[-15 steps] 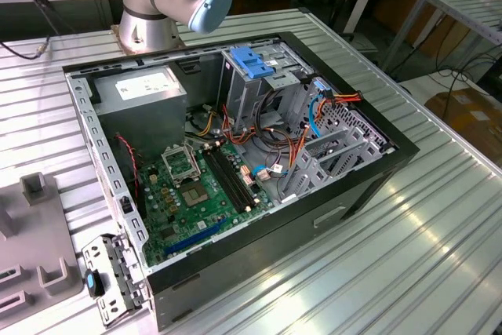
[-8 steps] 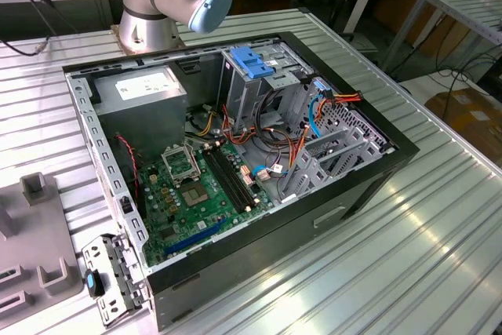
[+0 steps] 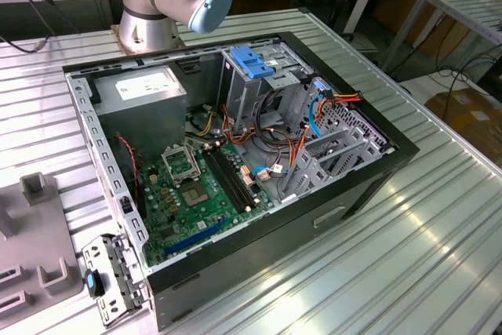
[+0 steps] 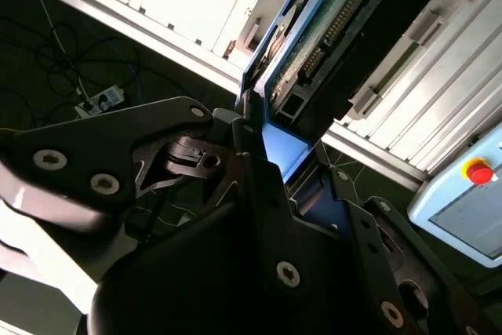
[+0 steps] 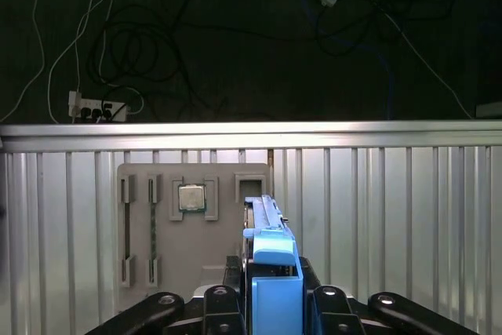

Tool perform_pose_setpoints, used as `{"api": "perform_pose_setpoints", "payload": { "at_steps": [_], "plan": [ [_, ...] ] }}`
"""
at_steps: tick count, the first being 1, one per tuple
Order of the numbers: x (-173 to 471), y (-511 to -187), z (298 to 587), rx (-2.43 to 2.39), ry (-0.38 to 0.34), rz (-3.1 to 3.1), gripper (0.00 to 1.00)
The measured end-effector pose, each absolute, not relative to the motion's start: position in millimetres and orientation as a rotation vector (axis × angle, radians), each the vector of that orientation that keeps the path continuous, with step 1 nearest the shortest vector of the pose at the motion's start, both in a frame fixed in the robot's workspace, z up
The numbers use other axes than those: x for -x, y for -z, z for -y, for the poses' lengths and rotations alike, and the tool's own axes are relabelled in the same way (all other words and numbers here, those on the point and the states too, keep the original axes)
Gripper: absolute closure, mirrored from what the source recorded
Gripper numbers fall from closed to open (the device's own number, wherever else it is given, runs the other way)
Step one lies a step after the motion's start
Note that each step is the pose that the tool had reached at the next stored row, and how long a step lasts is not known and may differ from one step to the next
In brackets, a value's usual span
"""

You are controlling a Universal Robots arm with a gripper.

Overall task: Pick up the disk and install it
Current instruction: 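Pick up the disk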

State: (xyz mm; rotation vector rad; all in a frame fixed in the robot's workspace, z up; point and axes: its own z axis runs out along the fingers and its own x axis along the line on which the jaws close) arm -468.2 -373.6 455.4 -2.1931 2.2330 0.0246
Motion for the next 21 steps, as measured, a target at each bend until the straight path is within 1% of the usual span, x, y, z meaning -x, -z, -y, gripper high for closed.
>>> {"api": "perform_pose_setpoints", "payload": {
  "at_steps": [9,21],
  "plan": [
    [468.2,-457.0,373.6,2.193,-0.025,-2.233,0.63],
    [468.0,-470.6,373.6,2.193,-0.028,-2.233,0.63]
  ]
}}
